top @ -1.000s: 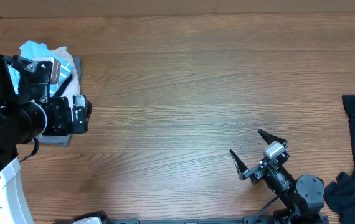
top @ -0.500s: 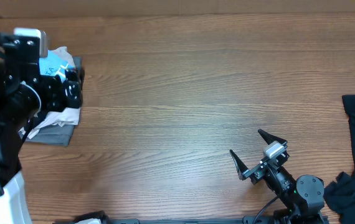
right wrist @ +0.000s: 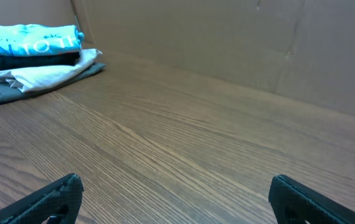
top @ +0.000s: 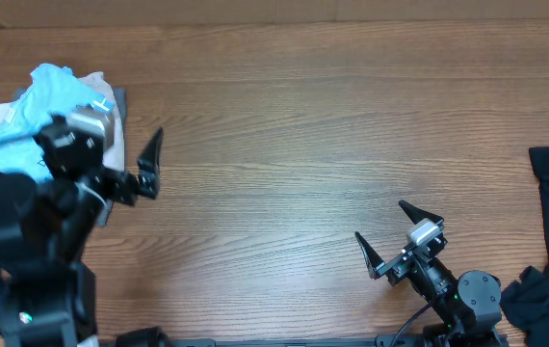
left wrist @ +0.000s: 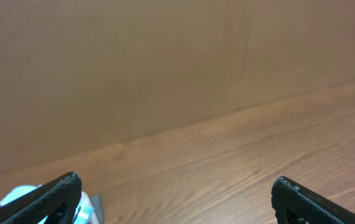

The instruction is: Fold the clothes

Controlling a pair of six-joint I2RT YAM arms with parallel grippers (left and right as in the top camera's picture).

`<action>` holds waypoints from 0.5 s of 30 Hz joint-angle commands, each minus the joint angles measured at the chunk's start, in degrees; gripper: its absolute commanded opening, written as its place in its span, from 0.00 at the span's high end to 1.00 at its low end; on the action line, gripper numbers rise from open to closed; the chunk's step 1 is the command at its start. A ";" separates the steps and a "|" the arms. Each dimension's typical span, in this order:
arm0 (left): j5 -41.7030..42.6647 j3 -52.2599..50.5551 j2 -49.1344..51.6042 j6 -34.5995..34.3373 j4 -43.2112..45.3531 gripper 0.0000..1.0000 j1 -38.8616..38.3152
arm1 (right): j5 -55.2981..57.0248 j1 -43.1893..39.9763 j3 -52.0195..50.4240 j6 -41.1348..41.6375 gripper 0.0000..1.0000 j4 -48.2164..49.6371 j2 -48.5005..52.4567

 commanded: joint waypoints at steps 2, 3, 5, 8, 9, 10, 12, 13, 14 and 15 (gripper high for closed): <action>1.29 -9.60 -7.58 1.20 4.87 0.00 -0.39 | -0.24 -0.09 -0.24 0.31 0.00 0.33 -0.68; 1.29 -11.39 -8.83 1.20 5.68 0.00 -0.39 | -0.24 -0.09 -0.24 0.31 0.00 0.33 -0.68; 1.29 -14.80 -11.74 1.20 6.54 0.00 -0.46 | -0.24 -0.09 -0.24 0.31 0.00 0.33 -0.68; 0.87 -20.02 -17.22 2.10 7.19 0.00 -1.49 | -0.22 -0.09 -0.24 0.31 0.00 0.33 -0.68; 0.61 -21.73 -19.17 2.78 7.37 0.00 -1.99 | -0.22 -0.09 -0.24 0.31 0.00 0.33 -0.68; 0.15 -23.37 -21.18 3.26 7.54 0.00 -2.43 | -0.22 -0.09 -0.24 0.31 0.00 0.33 -0.68; -0.07 -27.04 -25.53 4.17 8.46 0.00 -3.34 | -0.24 -0.09 -0.24 0.31 0.00 0.33 -0.68; -0.04 -28.72 -27.52 4.83 8.74 0.00 -3.54 | -0.24 -0.09 -0.24 0.31 0.00 0.33 -0.68; -0.07 -30.49 -29.55 5.07 9.18 0.00 -3.69 | -0.22 -0.09 -0.24 0.31 0.00 0.33 -0.68; -0.26 -32.30 -31.52 5.07 9.81 0.00 -3.80 | -0.22 -0.09 -0.24 0.31 0.00 0.33 -0.68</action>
